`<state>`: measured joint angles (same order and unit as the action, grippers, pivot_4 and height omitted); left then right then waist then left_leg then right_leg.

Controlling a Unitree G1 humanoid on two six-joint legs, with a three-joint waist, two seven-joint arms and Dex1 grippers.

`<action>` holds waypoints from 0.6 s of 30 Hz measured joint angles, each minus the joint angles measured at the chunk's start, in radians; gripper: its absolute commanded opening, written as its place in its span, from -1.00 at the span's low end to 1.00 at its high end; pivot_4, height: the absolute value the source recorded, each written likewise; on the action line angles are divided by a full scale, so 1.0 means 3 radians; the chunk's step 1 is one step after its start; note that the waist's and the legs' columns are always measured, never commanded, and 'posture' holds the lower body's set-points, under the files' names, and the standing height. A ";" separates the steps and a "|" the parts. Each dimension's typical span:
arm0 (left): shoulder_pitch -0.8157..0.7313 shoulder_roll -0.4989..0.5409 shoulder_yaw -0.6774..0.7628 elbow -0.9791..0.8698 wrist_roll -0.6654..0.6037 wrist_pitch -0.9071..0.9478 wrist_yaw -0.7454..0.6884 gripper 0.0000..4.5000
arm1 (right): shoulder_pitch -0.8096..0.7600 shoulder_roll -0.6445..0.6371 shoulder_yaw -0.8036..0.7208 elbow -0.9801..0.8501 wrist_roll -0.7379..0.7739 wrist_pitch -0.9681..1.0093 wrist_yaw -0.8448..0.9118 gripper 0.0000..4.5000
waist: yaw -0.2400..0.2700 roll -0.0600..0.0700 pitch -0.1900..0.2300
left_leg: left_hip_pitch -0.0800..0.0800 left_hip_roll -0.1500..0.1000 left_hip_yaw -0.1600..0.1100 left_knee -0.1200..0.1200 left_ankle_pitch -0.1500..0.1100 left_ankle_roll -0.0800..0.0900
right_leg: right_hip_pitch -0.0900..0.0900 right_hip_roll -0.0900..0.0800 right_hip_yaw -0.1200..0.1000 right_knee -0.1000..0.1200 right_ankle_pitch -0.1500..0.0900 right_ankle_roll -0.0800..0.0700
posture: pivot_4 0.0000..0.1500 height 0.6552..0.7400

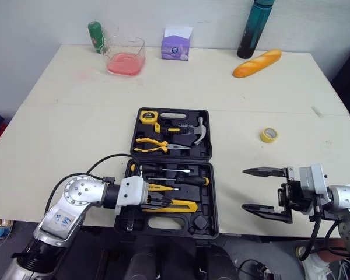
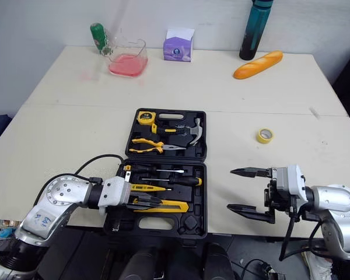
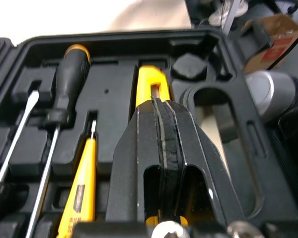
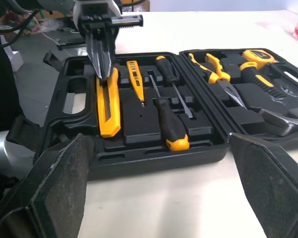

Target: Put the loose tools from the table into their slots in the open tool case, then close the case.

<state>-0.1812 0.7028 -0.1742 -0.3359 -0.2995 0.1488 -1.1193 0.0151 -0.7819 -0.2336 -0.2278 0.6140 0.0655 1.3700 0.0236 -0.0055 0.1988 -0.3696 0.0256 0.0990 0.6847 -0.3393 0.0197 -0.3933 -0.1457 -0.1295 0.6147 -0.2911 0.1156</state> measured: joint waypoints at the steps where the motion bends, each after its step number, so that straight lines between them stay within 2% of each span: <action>1: -0.0013 -0.0016 -0.0025 0.0010 0.0030 -0.0008 0.0006 -0.97 | 0.0000 0.0000 0.0002 -0.0006 0.0000 0.0000 0.0000 1.00 | 0.0000 0.0000 0.0000 | 0.0000 0.0000 0.0000 0.0000 0.0000 0.0000 | 0.0000 0.0000 0.0000 0.0000 0.0000 0.0000 | 1.00 1.00; 18: -0.0151 -0.0077 -0.0161 0.0237 0.0127 -0.0012 -0.0089 -0.97 | 0.0014 0.0002 0.0083 -0.0024 -0.0035 0.0001 -0.0073 1.00 | 0.0000 0.0001 -0.0001 | 0.0002 0.0000 0.0000 0.0000 0.0000 0.0001 | 0.0000 0.0000 0.0000 0.0001 0.0000 0.0000 | 1.00 1.00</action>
<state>-0.2265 0.6796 -0.2223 -0.2647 -0.2614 0.1452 -1.1461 0.0193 -0.7812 -0.2085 -0.2350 0.6036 0.0657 1.3481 0.0237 -0.0053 0.1986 -0.3691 0.0256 0.0991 0.6847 -0.3393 0.0199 -0.3931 -0.1458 -0.1294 0.6151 -0.2911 0.1156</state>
